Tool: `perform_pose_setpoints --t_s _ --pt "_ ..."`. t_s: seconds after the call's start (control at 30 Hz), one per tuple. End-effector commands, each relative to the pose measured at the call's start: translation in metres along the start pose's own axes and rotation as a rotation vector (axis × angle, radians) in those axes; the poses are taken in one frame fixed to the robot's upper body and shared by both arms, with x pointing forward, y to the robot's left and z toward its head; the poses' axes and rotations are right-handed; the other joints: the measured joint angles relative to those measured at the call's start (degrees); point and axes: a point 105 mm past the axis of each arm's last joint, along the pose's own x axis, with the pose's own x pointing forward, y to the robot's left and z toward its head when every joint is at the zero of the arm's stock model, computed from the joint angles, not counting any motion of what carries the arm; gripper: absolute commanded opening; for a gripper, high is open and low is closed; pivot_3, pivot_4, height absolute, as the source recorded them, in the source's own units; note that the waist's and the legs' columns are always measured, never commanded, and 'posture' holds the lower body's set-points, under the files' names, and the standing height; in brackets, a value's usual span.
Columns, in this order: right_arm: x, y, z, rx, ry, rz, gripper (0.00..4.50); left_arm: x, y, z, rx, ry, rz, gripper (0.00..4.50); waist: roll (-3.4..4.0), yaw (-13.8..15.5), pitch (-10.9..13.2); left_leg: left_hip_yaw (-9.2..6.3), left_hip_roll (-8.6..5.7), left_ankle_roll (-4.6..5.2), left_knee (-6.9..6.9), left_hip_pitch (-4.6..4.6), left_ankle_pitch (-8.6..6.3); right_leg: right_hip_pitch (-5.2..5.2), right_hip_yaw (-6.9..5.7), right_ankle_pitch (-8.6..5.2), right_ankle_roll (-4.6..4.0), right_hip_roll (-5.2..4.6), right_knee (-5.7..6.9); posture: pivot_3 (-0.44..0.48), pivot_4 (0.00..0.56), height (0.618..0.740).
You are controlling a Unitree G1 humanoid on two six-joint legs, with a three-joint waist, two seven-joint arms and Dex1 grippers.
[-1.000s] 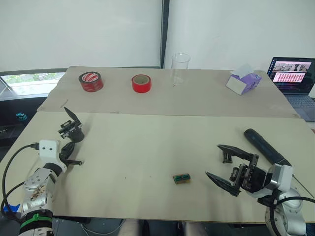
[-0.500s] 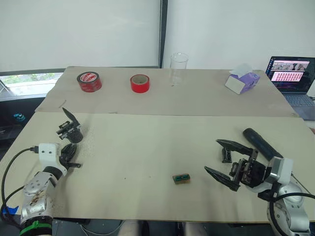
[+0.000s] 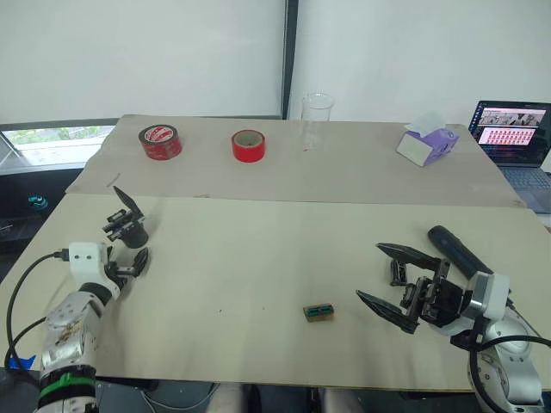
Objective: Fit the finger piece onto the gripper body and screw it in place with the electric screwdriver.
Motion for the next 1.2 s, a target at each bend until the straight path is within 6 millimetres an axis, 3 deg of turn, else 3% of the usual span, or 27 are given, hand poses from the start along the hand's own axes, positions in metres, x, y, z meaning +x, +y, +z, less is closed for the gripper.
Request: perform_pose_setpoints --t_s 0.03,0.43,0.67,0.77,0.87,0.93,1.07,1.2 --pt "0.005 -0.001 0.009 -0.030 -0.013 0.024 4.50 0.009 0.004 0.000 0.033 0.017 0.014 4.42 0.00 0.0 0.0 0.00 -0.01 0.02 0.00 -0.01 0.01 0.01 -0.04 0.06 -0.09 0.01 0.00 0.000 0.150 0.740" --pt "0.011 -0.002 0.012 -0.040 -0.010 0.019 4.50 0.037 -0.012 0.006 0.083 -0.004 -0.082 4.42 0.00 0.8 0.0 -0.10 -0.02 -0.06 0.02 -0.02 0.08 0.06 -0.23 -0.01 0.02 0.01 0.04 0.000 0.150 0.740" --pt "0.012 -0.002 0.015 -0.049 -0.004 0.015 4.50 0.042 -0.017 -0.003 0.104 0.028 -0.105 4.42 0.01 1.1 0.0 -0.14 -0.05 0.01 0.05 -0.04 0.11 0.10 -0.29 0.00 0.02 -0.01 0.04 0.000 0.150 0.740" --pt "0.011 0.000 0.016 -0.049 0.001 0.012 4.50 0.041 -0.015 -0.007 0.097 0.034 -0.097 3.66 0.01 1.0 0.0 -0.16 -0.05 0.00 0.05 -0.02 0.11 0.12 -0.30 -0.05 0.10 -0.01 0.04 0.000 0.150 0.740" --pt "0.010 0.001 0.017 -0.048 0.006 0.012 4.50 0.040 -0.017 -0.008 0.082 0.027 -0.108 2.36 0.03 1.0 0.0 -0.18 -0.04 0.00 0.05 0.00 0.11 0.14 -0.30 -0.09 0.16 -0.02 0.04 0.000 0.150 0.740" --pt "0.009 0.001 0.018 -0.046 0.010 0.011 4.50 0.038 -0.020 -0.006 0.076 0.001 -0.129 2.39 0.03 0.9 0.0 -0.18 -0.04 0.00 0.04 0.00 0.11 0.15 -0.30 -0.09 0.17 -0.02 0.04 0.000 0.150 0.740" --pt "0.006 0.002 0.021 -0.042 0.023 0.011 4.50 0.032 -0.045 0.018 0.071 -0.131 -0.261 2.39 0.02 0.8 0.0 -0.17 -0.05 0.09 0.05 -0.07 0.08 0.11 -0.28 -0.02 0.06 -0.05 0.00 0.000 0.150 0.740" --pt "-0.003 0.001 0.024 -0.037 0.059 0.007 4.50 0.013 -0.107 0.045 0.116 -0.238 -0.516 2.39 -0.10 1.0 0.1 -0.17 -0.13 0.47 0.15 -0.24 0.23 0.10 -0.29 0.04 -0.04 -0.15 -0.10 0.000 0.150 0.740"
